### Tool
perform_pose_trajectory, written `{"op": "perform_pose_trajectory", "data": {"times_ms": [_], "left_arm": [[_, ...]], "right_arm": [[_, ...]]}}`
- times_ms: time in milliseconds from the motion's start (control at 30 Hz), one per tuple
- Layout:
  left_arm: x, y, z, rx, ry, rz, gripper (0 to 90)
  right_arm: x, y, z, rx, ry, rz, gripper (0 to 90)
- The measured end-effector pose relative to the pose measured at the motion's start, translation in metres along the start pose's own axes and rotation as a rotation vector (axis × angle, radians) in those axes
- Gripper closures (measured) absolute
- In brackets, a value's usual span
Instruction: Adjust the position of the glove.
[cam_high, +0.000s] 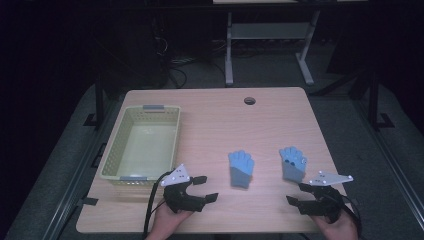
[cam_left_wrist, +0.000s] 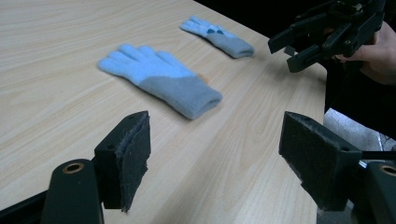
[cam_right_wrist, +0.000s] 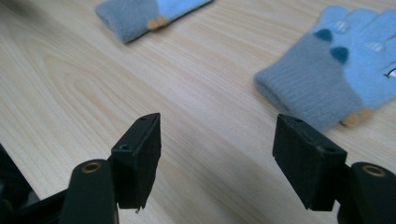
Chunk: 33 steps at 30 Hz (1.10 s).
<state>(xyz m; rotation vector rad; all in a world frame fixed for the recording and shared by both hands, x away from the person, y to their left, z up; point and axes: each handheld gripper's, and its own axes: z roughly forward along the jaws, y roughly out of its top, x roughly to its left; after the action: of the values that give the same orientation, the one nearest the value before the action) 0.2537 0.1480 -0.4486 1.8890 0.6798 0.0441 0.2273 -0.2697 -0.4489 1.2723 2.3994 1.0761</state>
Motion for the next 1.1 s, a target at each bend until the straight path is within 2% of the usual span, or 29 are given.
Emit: {"op": "perform_pose_trajectory", "data": {"times_ms": [167,267,367,567,767,900,967,1100], "left_arm": [[-0.001,0.001,0.000,-0.003,-0.008,-0.005,24.6],[-0.002,0.001,0.001,-0.001,-0.010,0.008,24.8],[-0.002,0.002,0.001,0.000,-0.003,0.020,24.8],[-0.002,0.001,-0.003,-0.017,0.007,0.004,24.8],[-0.004,0.003,-0.004,-0.025,0.009,0.019,24.9],[-0.002,0.003,-0.003,-0.018,0.007,0.012,24.9],[-0.003,0.002,-0.004,-0.017,0.009,0.011,24.9],[-0.005,0.003,-0.006,-0.026,0.020,0.027,25.0]], "right_arm": [[-0.003,-0.002,-0.005,-0.020,-0.006,0.016,31.6],[-0.004,-0.003,-0.008,-0.026,-0.012,0.029,31.5],[-0.004,-0.003,-0.010,-0.035,-0.019,0.018,31.5],[-0.004,0.002,-0.008,-0.044,-0.019,0.014,31.4],[-0.005,0.018,-0.005,-0.025,-0.002,0.003,32.0],[-0.004,0.033,-0.009,-0.026,-0.034,-0.015,32.0],[-0.006,0.041,-0.011,-0.027,-0.054,-0.013,31.1],[-0.013,0.058,-0.011,-0.018,-0.063,0.006,30.6]]}}
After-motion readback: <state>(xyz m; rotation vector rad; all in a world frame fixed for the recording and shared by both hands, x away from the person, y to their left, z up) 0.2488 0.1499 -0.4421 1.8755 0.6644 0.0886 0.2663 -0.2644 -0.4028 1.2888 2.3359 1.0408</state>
